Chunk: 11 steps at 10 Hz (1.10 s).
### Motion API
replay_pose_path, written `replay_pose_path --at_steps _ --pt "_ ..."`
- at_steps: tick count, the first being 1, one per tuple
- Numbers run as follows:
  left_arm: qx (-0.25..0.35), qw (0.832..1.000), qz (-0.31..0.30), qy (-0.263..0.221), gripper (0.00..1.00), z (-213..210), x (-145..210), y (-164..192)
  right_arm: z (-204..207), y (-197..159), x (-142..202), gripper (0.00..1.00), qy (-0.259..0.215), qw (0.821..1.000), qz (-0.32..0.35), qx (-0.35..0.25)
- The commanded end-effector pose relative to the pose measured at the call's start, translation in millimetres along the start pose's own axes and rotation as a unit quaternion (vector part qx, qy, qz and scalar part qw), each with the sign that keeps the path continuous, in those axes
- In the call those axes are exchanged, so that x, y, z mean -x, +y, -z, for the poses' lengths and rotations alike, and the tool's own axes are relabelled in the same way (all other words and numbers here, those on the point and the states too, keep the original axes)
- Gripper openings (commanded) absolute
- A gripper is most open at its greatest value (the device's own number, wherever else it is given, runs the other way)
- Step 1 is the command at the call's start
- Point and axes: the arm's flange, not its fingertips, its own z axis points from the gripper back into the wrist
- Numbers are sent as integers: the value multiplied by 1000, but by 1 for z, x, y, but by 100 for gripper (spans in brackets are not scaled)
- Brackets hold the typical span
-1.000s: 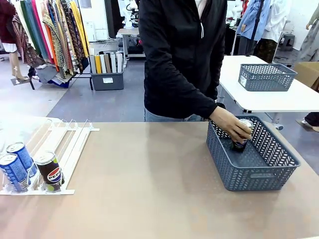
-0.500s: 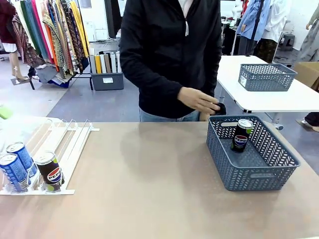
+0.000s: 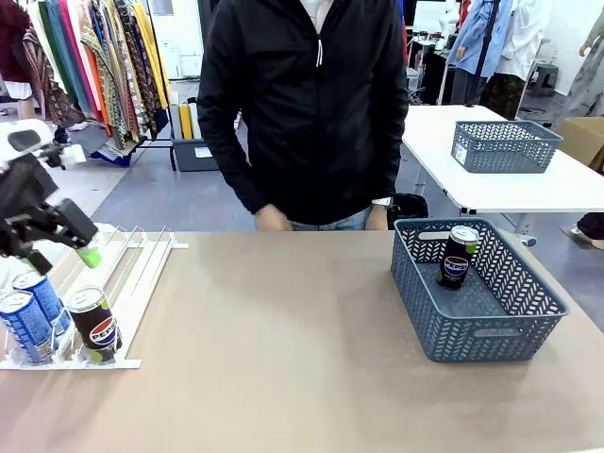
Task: Retrieve and store the cans from the dispenser.
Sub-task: Pick up the last remaining can from one row of the Automatic Can Dispenser and place it in the middle of the table.
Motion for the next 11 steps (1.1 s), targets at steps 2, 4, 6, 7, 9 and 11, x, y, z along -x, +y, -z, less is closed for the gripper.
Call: replay_pose_path --at_steps 2,4,6,7,9,11 --pt "-39 998 -38 -23 100 40 -3 18 -1 2 -1 100 3 1000 -5 -4" --pt "-73 996 -49 -20 100 60 -3 17 -1 2 -1 100 3 1000 -5 -4" --pt "-91 995 -42 3 100 79 -4 14 -1 2 -1 100 3 1000 -5 -4" --pt "-89 995 -34 11 100 89 -4 11 -1 2 -1 100 3 1000 -5 -4" --pt "-118 992 -32 15 100 102 -4 11 -1 2 -1 100 3 1000 -5 -4" --pt "-119 992 -27 14 100 103 -7 11 -1 2 -1 100 3 1000 -5 -4"
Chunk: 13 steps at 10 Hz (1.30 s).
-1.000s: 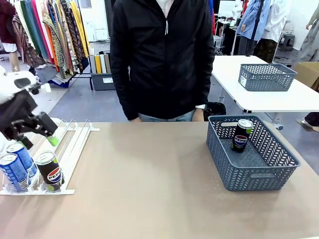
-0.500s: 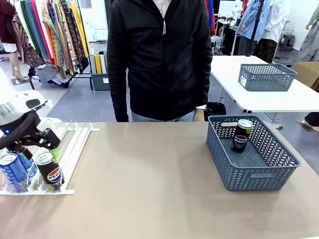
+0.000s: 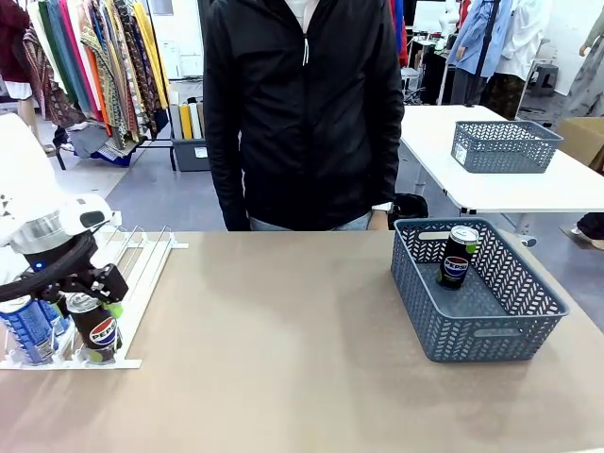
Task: Retrieve and store the cans from the dispenser.
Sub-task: Pick up the last remaining can from one row of the Automatic Can Dispenser and place it in the middle of the table.
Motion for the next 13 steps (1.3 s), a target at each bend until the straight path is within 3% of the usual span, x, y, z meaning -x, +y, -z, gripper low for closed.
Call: replay_pose_path --at_steps 1,4,5,6,7,11,13 --pt "-20 1000 -5 -9 100 2 1 -4 -1 2 -1 100 3 1000 -5 -4" --pt "-24 1000 1 2 100 5 1 -8 -1 2 -1 100 3 1000 -5 -4" --pt "-22 1000 -1 3 82 5 2 -7 -1 2 -1 100 3 1000 -5 -4" --pt "-20 1000 -2 -1 22 3 1 -6 -1 2 -1 100 3 1000 -5 -4" --pt "-23 1000 2 -9 0 3 2 -7 -1 2 -1 100 3 1000 -5 -4" --pt "-23 1000 6 -9 0 -2 3 -9 -1 2 -1 100 3 1000 -5 -4" --pt "-26 999 3 -36 0 -37 13 -9 -1 2 -1 100 3 1000 -5 -4"
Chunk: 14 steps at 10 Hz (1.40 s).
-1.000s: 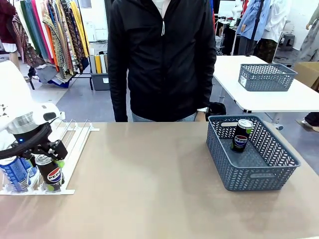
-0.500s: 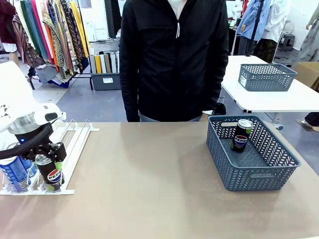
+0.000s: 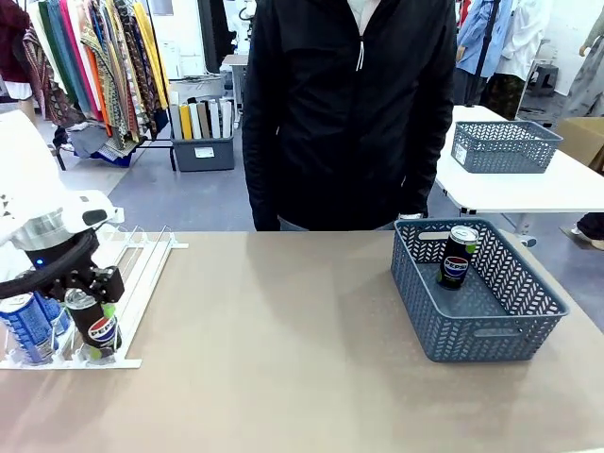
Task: Retrieve and store the cans from the dispenser.
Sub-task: Pick up the last remaining can from one row of the Automatic Can Dispenser and place it in the middle of the table.
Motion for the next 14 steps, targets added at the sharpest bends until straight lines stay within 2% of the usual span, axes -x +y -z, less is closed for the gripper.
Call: replay_pose_path --at_steps 1,4,6,8,9,13,14 --pt "-4 999 -4 -40 0 -69 22 2 -1 2 -1 100 3 1000 -5 -4" --pt "31 994 -49 -97 0 -190 60 17 -1 2 -1 100 3 1000 -5 -4" --pt "62 986 -67 -138 0 -232 90 20 -1 2 -1 100 3 1000 -5 -4" --pt "96 981 -86 -146 0 -238 97 31 -1 2 -1 100 3 1000 -5 -4" --pt "55 988 -57 -133 0 -246 101 24 -1 2 -1 100 3 1000 -5 -4" --pt "64 987 -64 -130 0 -243 101 24 -1 2 -1 100 3 1000 -5 -4" --pt "63 988 -24 -141 0 -243 85 12 -1 2 -1 100 3 1000 -5 -4"
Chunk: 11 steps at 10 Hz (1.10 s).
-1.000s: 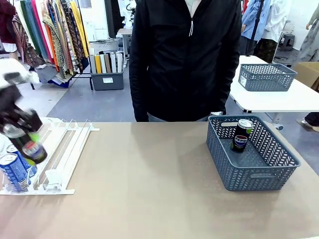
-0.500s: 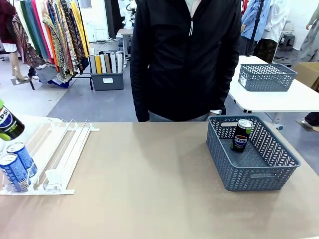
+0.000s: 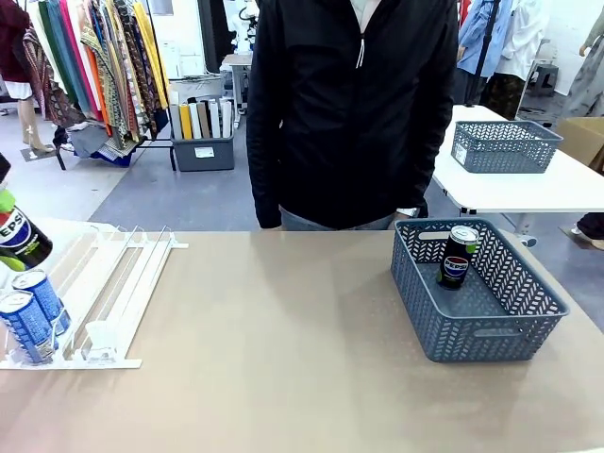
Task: Retrieve and store the cans from the dispenser.
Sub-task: Pick up the last remaining can from one row of the Automatic Can Dispenser and place it in the middle of the table.
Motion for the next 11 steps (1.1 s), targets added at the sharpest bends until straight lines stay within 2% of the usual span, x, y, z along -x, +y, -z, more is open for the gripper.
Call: replay_pose_path --at_steps 1,3,4,6,8,9,11 --pt "-11 998 63 -20 0 11 -33 -45 -2 2 -1 100 3 1000 -5 -4" --pt "-18 986 166 -12 0 46 -81 -139 -2 2 -1 100 3 1000 -5 -4" --pt "-22 973 228 5 0 82 -101 -207 -2 2 -1 100 3 1000 -5 -4" --pt "-36 950 310 20 0 150 -113 -290 -2 2 -1 100 3 1000 -5 -4" --pt "-37 923 379 61 0 221 -109 -334 -2 2 -1 100 3 1000 -5 -4" --pt "-23 920 385 68 0 252 -102 -338 -2 2 -1 100 3 1000 -5 -4" --pt "-2 903 419 94 0 293 -86 -335 -2 2 -1 100 3 1000 -5 -4"
